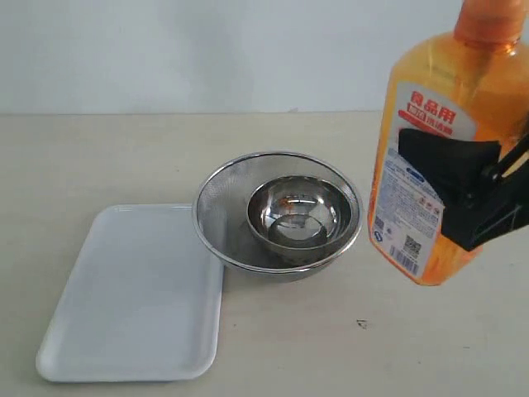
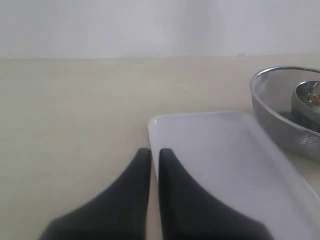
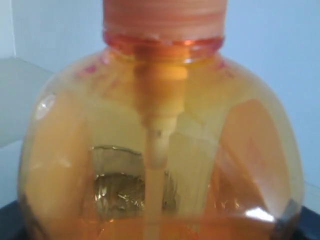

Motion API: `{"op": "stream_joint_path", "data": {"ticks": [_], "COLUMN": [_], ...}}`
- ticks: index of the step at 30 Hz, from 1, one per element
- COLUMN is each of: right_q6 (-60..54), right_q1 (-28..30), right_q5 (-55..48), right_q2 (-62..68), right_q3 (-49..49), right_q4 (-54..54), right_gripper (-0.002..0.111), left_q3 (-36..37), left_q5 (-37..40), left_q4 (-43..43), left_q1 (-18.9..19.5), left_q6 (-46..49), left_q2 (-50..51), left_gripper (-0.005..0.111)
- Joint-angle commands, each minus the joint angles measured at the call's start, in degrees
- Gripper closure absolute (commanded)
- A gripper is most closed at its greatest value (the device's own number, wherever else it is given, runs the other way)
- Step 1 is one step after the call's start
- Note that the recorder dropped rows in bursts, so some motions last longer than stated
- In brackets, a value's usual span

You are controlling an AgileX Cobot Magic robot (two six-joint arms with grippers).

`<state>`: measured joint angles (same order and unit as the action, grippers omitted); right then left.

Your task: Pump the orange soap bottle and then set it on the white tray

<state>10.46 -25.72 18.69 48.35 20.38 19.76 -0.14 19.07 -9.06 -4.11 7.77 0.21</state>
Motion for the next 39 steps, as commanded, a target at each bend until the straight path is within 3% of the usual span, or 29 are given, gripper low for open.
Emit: {"op": "stream_joint_path", "data": {"ticks": [1, 5, 7, 19, 28, 39], "right_q6": [-17.37, -33.96, -36.84, -33.00, -35.45, -43.29], "right_q1": [0.04, 0.04, 0.04, 0.04, 0.04, 0.04], "right_q5": [3.91, 9.07, 10.89, 29.15, 32.28, 36.06], "right_q2": [4.72, 10.03, 12.77, 29.57, 38.01, 38.65], "right_q3": [0.35, 0.35, 0.35, 0.35, 0.35, 0.35], "right_q4": [-16.86, -29.91, -32.39, -32.53, -31.42, -32.62], "right_gripper": [0.109, 0.109, 0.109, 0.109, 0.109, 0.109], "left_q3": [0.14, 0.14, 0.14, 0.14, 0.14, 0.14], "left_q5": [-0.15, -0.15, -0.15, -0.15, -0.15, -0.15], "left_q4": [0.09, 0.09, 0.09, 0.09, 0.09, 0.09], "left_q1": [-0.50, -0.50, -0.50, -0.50, -0.50, -0.50], "left_q6": [0.23, 0.23, 0.23, 0.23, 0.23, 0.23], "left_q2": [-0.21, -0.21, -0.21, -0.21, -0.21, -0.21], "left_gripper": [0.101, 0.101, 0.101, 0.101, 0.101, 0.101]}}
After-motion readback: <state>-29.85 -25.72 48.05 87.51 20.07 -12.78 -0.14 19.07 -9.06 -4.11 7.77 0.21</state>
